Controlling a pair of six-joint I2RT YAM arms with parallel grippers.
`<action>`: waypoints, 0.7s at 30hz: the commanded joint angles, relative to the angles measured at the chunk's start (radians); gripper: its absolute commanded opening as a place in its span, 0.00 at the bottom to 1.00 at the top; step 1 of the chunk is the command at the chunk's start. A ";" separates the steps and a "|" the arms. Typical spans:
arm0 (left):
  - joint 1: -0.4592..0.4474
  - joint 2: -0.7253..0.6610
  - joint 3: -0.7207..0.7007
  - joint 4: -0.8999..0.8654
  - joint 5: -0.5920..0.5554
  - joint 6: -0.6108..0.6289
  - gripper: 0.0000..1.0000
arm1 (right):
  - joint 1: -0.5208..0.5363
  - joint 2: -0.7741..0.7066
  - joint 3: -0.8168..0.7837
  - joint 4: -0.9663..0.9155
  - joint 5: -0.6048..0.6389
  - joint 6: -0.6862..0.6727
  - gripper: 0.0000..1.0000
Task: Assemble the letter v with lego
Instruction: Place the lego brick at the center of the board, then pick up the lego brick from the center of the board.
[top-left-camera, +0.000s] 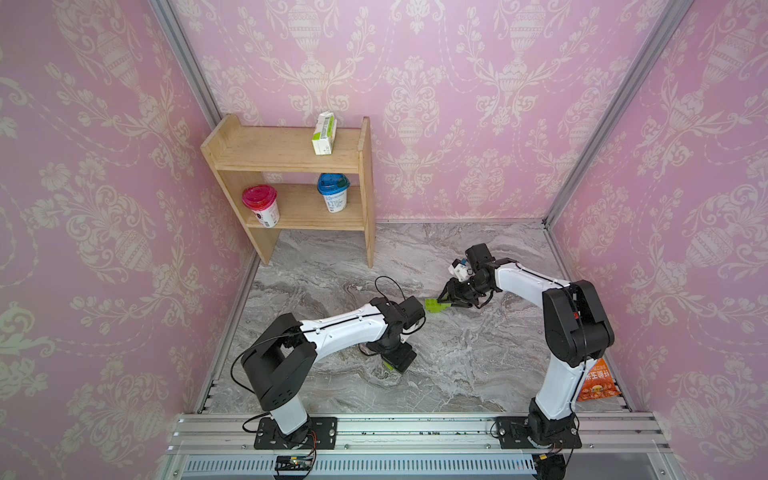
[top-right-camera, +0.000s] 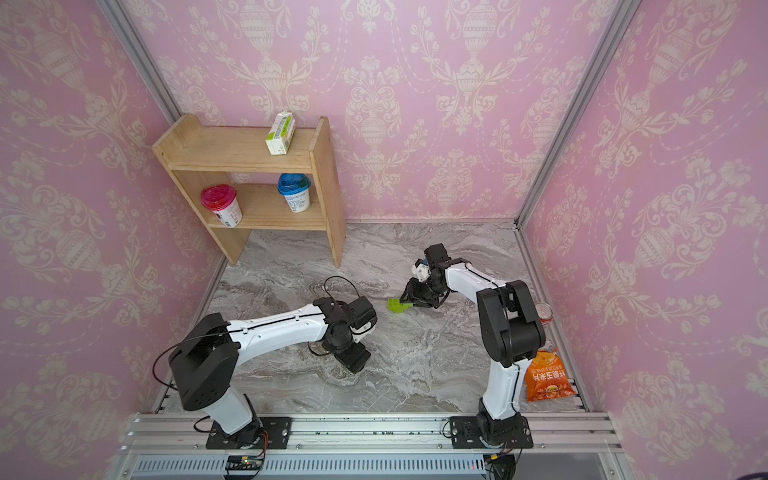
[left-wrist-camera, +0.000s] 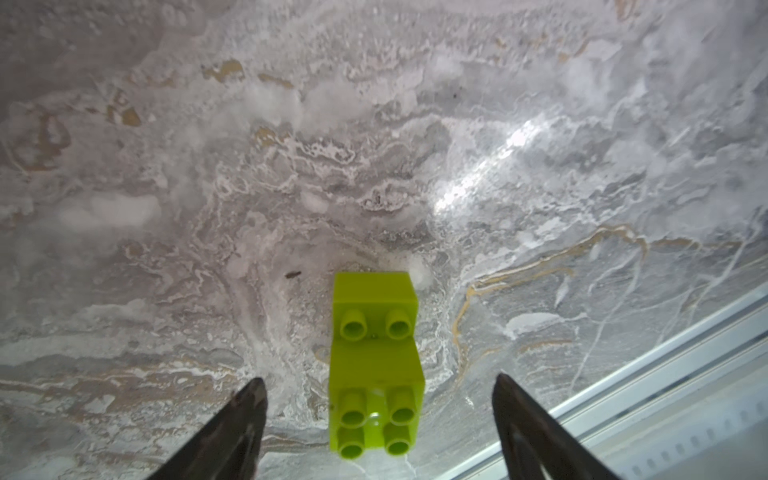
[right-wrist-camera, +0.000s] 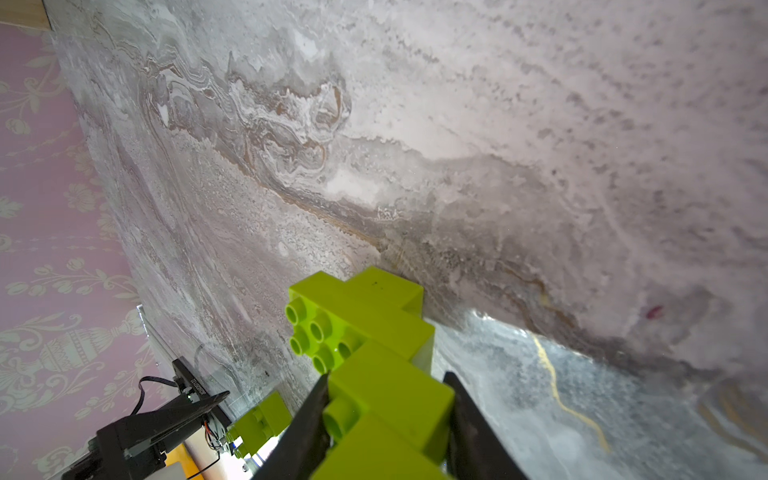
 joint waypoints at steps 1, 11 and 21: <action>0.009 -0.058 -0.073 0.132 -0.034 -0.074 0.82 | -0.003 0.010 0.025 -0.028 0.017 -0.028 0.43; 0.007 -0.249 -0.292 0.362 -0.075 -0.167 0.79 | -0.004 0.013 0.029 -0.036 0.022 -0.032 0.43; 0.007 -0.209 -0.320 0.409 -0.033 -0.174 0.74 | -0.004 0.015 0.029 -0.031 0.019 -0.028 0.43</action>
